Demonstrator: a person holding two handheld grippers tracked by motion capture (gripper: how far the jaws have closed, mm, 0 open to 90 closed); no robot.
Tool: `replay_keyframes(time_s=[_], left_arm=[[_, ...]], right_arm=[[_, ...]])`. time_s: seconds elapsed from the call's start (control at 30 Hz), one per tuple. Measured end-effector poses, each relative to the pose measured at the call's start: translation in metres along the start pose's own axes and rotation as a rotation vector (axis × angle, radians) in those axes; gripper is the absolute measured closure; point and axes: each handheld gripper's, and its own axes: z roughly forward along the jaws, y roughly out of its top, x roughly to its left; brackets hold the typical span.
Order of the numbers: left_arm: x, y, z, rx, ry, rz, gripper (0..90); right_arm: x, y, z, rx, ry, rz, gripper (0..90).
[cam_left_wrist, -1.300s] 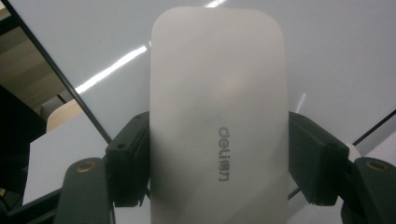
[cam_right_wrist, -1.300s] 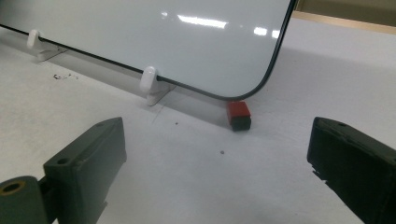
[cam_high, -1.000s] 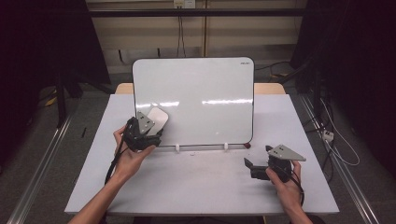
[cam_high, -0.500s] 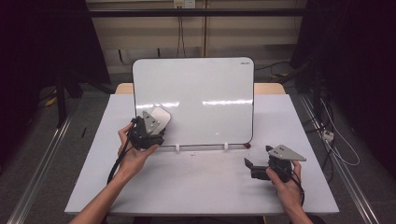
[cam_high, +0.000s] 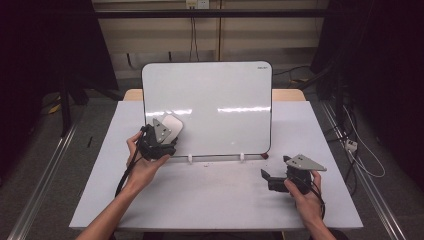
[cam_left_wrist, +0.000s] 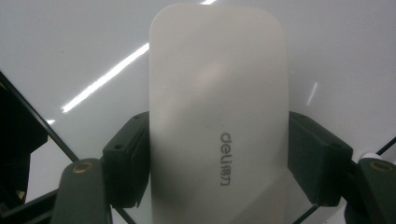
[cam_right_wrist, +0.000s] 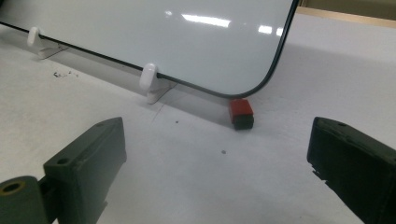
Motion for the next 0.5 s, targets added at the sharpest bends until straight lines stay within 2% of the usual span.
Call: replay_keyframes(time_s=[0.1, 0.23, 0.3, 0.4, 0.5], left_arm=[[0.000, -0.001, 0.000, 0.007, -0.024, -0.005, 23.7], [0.001, -0.001, 0.000, 0.003, -0.029, -0.018, 18.5], [0.001, -0.001, -0.002, 0.009, -0.031, -0.006, 13.8], [0.000, 0.000, -0.005, -0.002, -0.042, -0.021, 7.6], [0.002, 0.000, -0.012, -0.039, -0.036, -0.040, 7.0]], right_arm=[[0.001, 0.000, -0.001, -0.001, -0.002, 0.002, 4.6], [0.002, 0.000, -0.002, -0.002, -0.006, 0.004, 4.6], [0.002, 0.001, -0.002, -0.002, -0.006, 0.003, 4.6], [0.003, 0.001, -0.002, -0.005, -0.008, 0.001, 4.6], [0.003, 0.002, 0.000, -0.004, -0.003, 0.001, 4.6]])
